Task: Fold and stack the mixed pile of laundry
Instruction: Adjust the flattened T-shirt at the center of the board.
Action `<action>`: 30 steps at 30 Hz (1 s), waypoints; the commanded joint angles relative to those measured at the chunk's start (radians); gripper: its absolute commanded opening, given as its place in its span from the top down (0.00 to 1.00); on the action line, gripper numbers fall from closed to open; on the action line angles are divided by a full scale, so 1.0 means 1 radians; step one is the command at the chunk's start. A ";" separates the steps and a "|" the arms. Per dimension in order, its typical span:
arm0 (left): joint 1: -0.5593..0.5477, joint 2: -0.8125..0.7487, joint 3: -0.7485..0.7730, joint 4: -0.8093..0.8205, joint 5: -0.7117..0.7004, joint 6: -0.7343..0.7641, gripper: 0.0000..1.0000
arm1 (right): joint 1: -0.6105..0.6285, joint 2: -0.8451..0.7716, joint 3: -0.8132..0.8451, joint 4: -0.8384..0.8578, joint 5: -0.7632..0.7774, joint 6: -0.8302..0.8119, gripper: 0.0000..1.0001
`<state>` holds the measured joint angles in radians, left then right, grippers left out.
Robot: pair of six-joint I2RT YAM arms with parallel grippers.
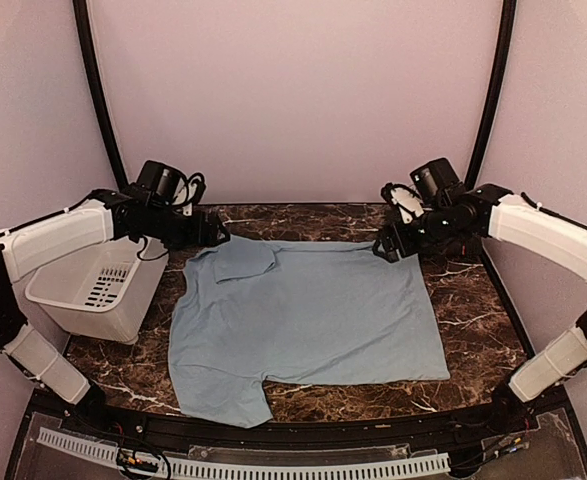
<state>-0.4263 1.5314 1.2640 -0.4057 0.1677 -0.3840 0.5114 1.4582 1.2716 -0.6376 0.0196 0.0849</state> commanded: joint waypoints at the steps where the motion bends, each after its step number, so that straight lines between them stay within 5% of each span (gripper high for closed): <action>1: -0.065 -0.072 -0.164 -0.054 0.001 -0.002 0.20 | 0.044 -0.034 -0.143 -0.038 -0.131 0.078 0.16; 6: -0.066 -0.038 -0.242 0.010 -0.024 -0.037 0.22 | 0.023 0.077 -0.207 0.068 -0.126 0.083 0.16; 21: -0.049 0.288 -0.073 -0.002 -0.131 -0.076 0.29 | -0.051 0.372 -0.080 0.141 -0.111 0.054 0.19; 30: -0.081 0.117 -0.104 -0.060 -0.109 -0.037 0.23 | 0.010 0.073 -0.162 0.000 -0.140 0.085 0.18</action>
<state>-0.4740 1.8107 1.1950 -0.4076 0.0292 -0.4473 0.4664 1.7336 1.1522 -0.5545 -0.0883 0.1432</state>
